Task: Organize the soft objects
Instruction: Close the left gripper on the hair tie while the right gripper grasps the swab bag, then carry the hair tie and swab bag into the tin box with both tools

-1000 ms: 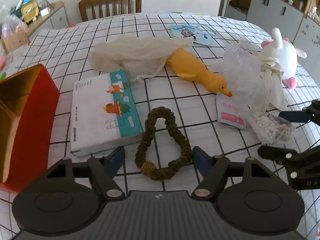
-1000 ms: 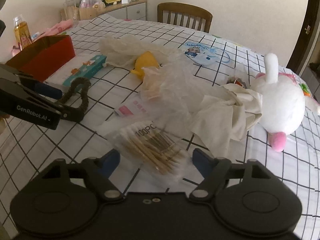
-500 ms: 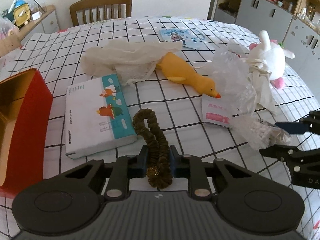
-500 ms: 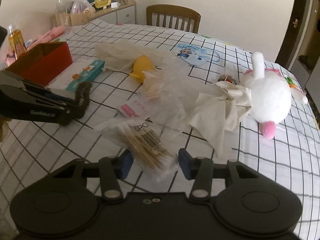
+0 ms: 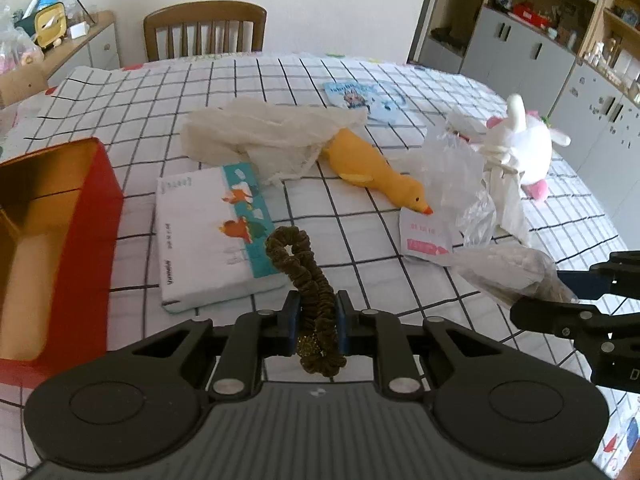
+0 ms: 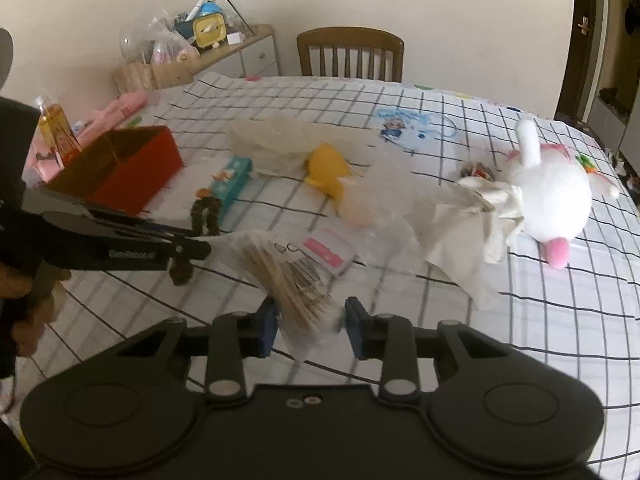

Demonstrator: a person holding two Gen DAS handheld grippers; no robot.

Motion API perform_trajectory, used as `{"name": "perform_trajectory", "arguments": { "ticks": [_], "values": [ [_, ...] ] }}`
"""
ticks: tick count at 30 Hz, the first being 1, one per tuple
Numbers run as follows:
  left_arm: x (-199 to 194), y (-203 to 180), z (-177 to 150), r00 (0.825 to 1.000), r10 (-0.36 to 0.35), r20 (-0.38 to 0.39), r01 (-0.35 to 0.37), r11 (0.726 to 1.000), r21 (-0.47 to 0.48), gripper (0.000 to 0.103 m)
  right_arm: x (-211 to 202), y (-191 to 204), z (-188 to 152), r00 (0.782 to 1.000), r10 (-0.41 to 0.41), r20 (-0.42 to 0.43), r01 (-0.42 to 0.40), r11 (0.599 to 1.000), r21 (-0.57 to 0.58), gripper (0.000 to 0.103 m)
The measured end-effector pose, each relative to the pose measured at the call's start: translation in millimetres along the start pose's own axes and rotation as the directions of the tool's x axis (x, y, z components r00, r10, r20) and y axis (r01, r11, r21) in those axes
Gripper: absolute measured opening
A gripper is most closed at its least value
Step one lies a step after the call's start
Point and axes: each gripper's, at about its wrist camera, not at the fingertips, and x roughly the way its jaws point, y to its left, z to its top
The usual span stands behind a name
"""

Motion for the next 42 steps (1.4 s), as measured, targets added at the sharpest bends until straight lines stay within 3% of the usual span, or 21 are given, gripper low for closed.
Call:
{"name": "perform_trajectory", "arguments": {
  "ticks": [10, 20, 33, 42],
  "values": [
    [-41, 29, 6, 0.998, 0.004, 0.065, -0.001, 0.999, -0.037, 0.018, -7, 36, 30, 0.998, 0.052, 0.038, -0.052, 0.999, -0.008, 0.034],
    [-79, 70, 12, 0.992, 0.055, 0.116, -0.047, 0.996, -0.075, 0.018, 3, 82, 66, 0.992, 0.116, 0.058, -0.112, 0.991, -0.067, 0.034],
    [-105, 132, 14, 0.982, 0.148, 0.119, -0.131, 0.982, -0.136, 0.018, 34, 149, 116, 0.981, 0.189, 0.043, -0.179, 0.969, -0.172, 0.034],
    [-101, 175, 15, 0.973, 0.216, 0.076, -0.203, 0.968, -0.148, 0.018, 80, 190, 146, 0.979, 0.201, -0.026, -0.202, 0.957, -0.210, 0.034]
  ]
}}
